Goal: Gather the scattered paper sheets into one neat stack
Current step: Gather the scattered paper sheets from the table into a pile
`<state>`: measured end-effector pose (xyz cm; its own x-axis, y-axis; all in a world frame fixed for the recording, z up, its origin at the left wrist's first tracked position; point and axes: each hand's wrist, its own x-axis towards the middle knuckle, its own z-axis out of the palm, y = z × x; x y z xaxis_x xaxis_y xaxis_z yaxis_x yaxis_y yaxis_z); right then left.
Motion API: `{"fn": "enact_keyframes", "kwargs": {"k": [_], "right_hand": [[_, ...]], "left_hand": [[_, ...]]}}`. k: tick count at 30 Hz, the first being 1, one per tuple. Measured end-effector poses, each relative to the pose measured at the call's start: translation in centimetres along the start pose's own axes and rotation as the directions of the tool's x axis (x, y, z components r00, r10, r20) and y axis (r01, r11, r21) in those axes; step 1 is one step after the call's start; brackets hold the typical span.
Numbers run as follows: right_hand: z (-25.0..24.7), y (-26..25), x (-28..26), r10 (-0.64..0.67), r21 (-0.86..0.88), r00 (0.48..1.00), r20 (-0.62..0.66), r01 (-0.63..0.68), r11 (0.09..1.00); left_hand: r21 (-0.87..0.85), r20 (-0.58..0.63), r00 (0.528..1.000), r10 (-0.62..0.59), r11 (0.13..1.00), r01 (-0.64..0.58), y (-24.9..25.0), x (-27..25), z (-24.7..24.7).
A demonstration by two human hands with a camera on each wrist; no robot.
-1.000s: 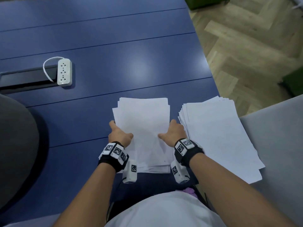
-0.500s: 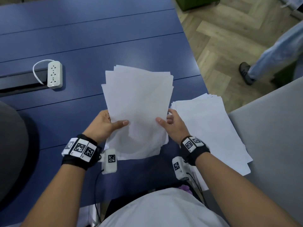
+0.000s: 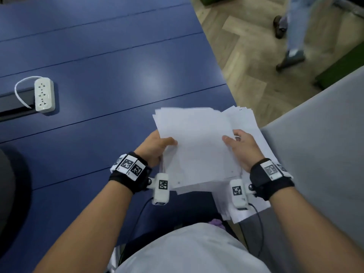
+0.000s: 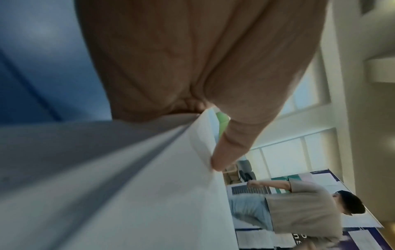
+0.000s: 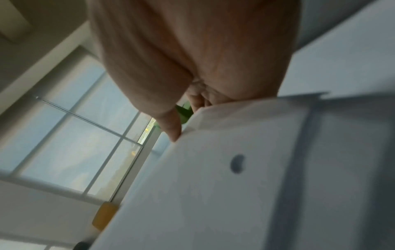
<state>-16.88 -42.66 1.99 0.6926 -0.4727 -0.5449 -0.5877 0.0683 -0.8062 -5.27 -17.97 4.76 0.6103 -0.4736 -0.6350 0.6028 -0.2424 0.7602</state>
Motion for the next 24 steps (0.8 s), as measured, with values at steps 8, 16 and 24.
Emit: {"fn": "enact_keyframes", "kwargs": {"k": [8, 16, 24], "right_hand": [[-8.2, 2.6, 1.8, 0.05, -0.634, 0.989, -0.143, -0.13, 0.762], [-6.8, 4.7, 2.6, 0.017, -0.817, 0.987, -0.158, -0.14, 0.56], [-2.4, 2.0, 4.1, 0.005, -0.844, 0.986, -0.165, -0.143, 0.516]], "left_hand": [[0.294, -0.031, 0.946, -0.322, 0.902, 0.317, -4.9, 2.2, 8.7], [0.403, -0.305, 0.947, -0.096, 0.888, 0.22, -5.4, 3.8, 12.6], [0.213, -0.494, 0.861, -0.117, 0.944, 0.251, -5.2, 6.7, 10.0]]}}
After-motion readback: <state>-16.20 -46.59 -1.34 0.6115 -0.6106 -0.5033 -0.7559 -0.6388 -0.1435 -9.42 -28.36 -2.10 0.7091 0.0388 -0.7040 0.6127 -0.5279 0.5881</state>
